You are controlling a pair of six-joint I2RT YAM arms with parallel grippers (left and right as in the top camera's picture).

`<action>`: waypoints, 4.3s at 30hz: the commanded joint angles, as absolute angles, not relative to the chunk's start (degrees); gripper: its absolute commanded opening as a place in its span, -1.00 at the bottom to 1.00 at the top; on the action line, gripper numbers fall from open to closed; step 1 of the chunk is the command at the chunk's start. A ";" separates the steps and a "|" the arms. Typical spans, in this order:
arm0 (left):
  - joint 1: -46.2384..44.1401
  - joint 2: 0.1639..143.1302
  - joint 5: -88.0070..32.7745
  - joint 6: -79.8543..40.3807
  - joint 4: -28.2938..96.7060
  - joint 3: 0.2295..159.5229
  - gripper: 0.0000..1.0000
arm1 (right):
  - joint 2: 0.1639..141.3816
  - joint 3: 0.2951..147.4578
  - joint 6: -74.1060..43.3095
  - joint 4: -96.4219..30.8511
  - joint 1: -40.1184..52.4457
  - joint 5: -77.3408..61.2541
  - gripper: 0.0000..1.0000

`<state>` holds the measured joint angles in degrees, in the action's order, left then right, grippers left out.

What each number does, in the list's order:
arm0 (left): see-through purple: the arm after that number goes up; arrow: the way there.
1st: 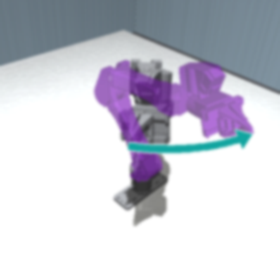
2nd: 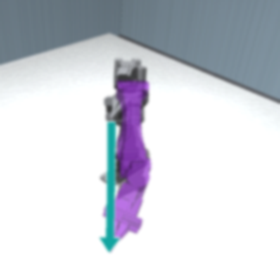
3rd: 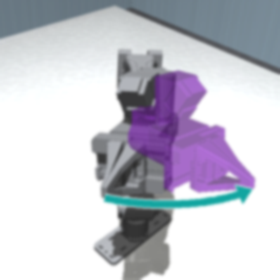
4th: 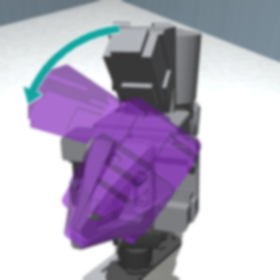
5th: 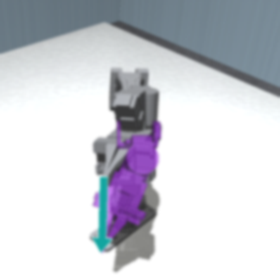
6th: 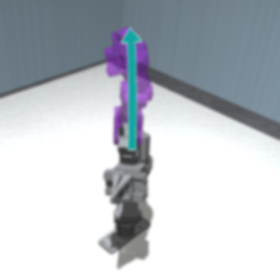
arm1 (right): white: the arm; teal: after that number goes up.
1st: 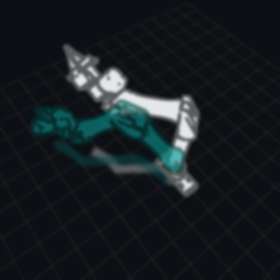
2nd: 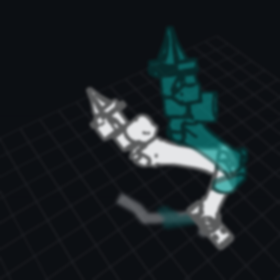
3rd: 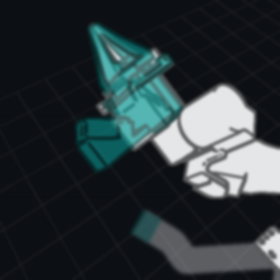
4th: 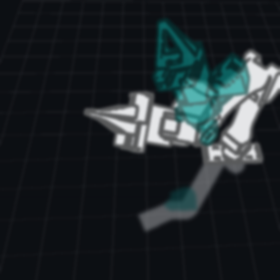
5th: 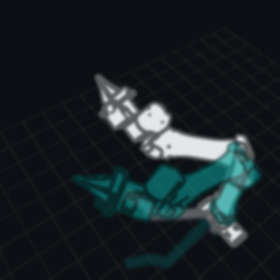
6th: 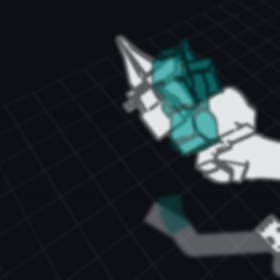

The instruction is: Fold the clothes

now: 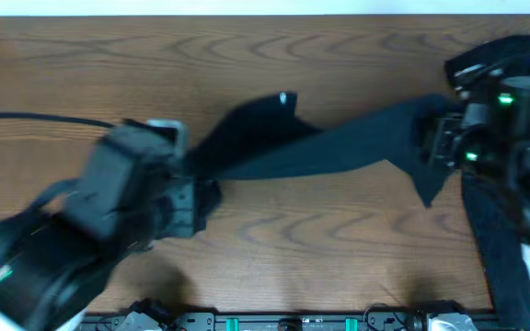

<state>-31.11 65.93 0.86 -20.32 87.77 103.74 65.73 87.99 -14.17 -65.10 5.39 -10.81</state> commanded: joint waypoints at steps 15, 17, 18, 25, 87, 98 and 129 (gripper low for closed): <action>-30.76 70.57 7.38 -14.70 96.77 142.63 -0.88 | 64.36 109.01 -14.96 -75.79 5.69 -10.11 -0.97; -30.76 73.49 10.11 -12.84 96.38 142.63 -0.88 | 66.92 108.20 -14.96 -74.91 5.69 -10.13 -0.98; -30.76 75.64 11.68 -11.79 95.74 142.63 -0.88 | 68.53 107.92 -14.96 -73.95 5.69 -10.13 -0.98; -24.71 92.75 14.20 3.07 79.61 142.96 -0.88 | 84.29 107.94 -14.92 -54.24 5.61 -11.51 -0.97; -15.97 69.97 11.20 -11.29 94.54 112.88 0.18 | 92.49 113.58 -3.49 -91.02 3.14 -16.97 0.27; -12.62 88.23 1.89 -19.84 77.89 84.79 0.18 | 92.95 108.77 -6.59 -88.38 4.73 -10.81 0.54; 5.08 120.14 -13.52 -6.13 57.80 76.23 -0.12 | 92.95 80.86 -11.79 -71.48 4.45 -9.17 0.57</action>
